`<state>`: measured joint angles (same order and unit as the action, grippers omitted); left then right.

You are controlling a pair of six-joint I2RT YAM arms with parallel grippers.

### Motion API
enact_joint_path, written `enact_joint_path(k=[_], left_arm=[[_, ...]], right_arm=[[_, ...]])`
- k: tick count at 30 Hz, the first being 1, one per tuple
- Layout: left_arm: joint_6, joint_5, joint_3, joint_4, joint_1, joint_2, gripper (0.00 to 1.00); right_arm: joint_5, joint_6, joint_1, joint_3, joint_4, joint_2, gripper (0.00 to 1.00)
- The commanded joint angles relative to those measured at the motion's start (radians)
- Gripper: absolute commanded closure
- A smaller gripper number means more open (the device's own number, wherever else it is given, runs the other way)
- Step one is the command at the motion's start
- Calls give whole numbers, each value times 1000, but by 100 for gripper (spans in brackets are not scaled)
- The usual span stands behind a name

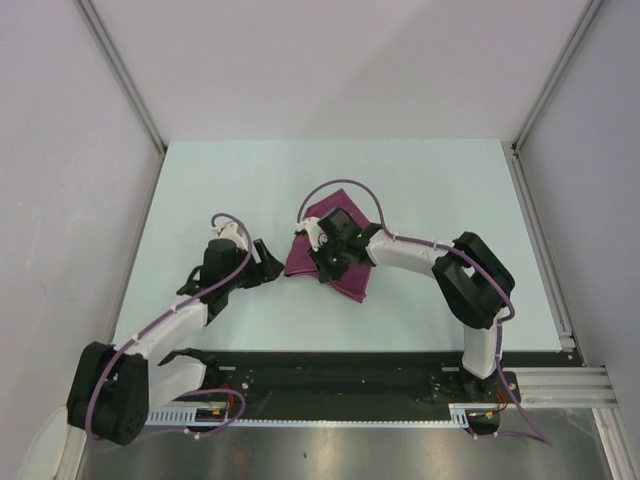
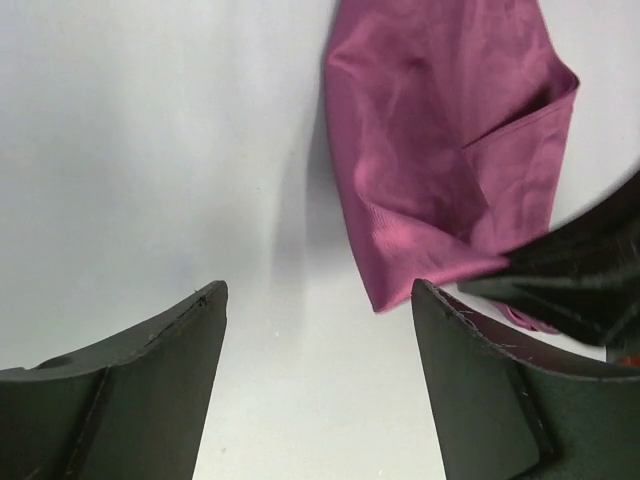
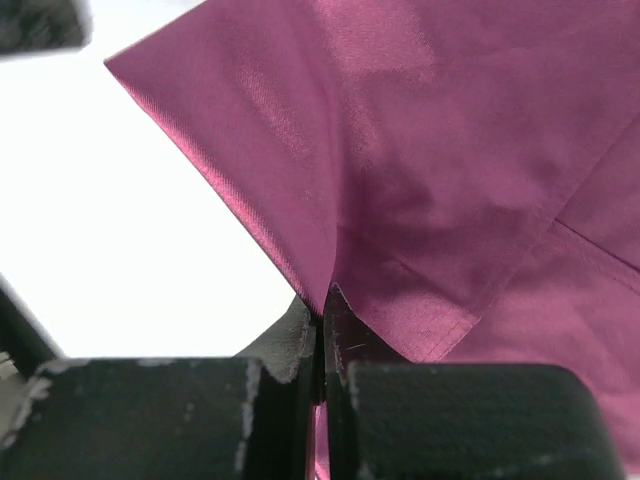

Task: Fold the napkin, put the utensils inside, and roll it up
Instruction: Roll the napkin with the utensil

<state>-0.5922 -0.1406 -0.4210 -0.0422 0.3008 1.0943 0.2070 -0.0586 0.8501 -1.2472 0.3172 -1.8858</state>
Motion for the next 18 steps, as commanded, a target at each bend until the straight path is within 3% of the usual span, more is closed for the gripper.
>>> enact_joint_path(k=[1,11,18], left_arm=[[61,12,31,-36,30,-86,21],[40,-201,11,7,118,-60,21],[20,-336,-45,13,176,53,19]], right_arm=[[288,17,-69,-103,135,-78,100],[440,8,-138,-184,224,-211,100],[466,11,-152,-190,233,-234,100]])
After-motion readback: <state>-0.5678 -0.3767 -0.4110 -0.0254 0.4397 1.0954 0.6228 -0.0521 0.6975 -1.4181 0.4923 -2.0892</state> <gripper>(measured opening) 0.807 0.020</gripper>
